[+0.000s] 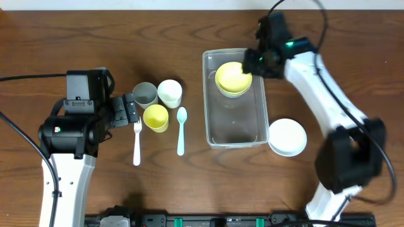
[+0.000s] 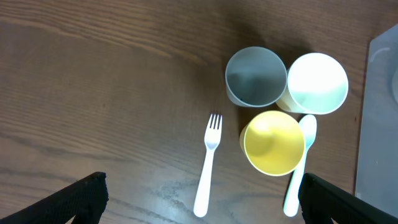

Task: Pack container
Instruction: 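Lift the yellow bowl and stack it into the grey-blue bowl, then grasp the white bowl rim with the right gripper and lift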

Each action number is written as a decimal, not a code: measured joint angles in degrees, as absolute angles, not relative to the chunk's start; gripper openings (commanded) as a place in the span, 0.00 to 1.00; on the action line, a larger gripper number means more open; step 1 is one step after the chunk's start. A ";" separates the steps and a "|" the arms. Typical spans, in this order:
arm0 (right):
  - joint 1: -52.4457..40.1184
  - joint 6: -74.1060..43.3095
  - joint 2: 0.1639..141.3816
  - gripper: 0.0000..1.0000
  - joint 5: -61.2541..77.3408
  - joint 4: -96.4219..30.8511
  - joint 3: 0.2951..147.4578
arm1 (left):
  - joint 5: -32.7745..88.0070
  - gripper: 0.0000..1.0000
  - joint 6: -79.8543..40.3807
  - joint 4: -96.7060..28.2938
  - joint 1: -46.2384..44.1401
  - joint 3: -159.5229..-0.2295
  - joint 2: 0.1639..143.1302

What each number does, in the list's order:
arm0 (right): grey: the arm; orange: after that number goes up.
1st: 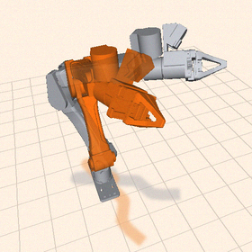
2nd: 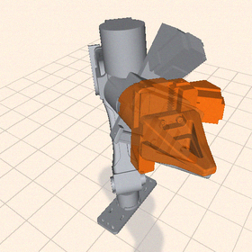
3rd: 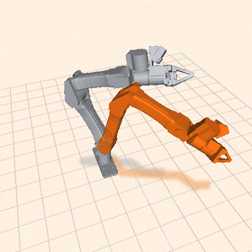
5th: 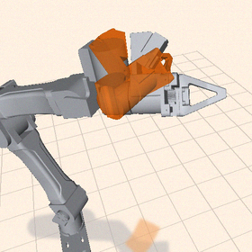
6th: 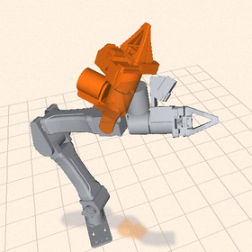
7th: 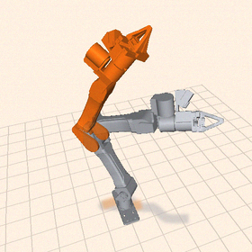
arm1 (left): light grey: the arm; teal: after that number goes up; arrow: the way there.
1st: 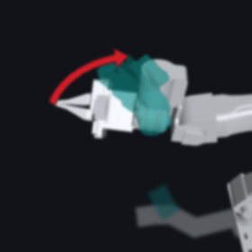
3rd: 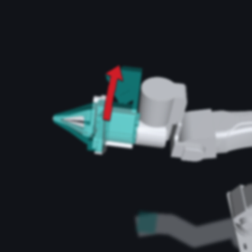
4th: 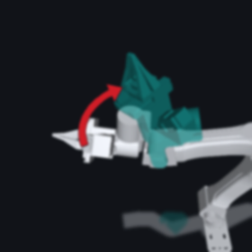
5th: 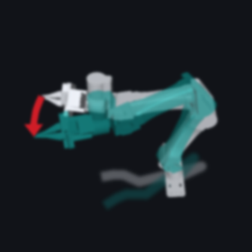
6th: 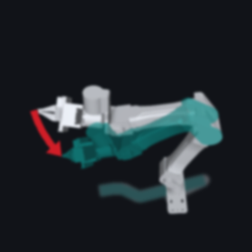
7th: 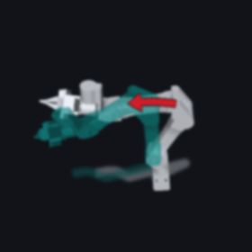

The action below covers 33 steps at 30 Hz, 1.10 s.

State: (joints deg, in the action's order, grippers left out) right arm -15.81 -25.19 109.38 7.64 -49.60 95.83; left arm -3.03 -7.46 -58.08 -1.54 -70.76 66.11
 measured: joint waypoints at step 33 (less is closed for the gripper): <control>2.57 -22.46 94.26 0.01 2.09 -53.32 55.68 | -3.05 0.98 -7.46 -58.06 -1.54 -70.78 66.11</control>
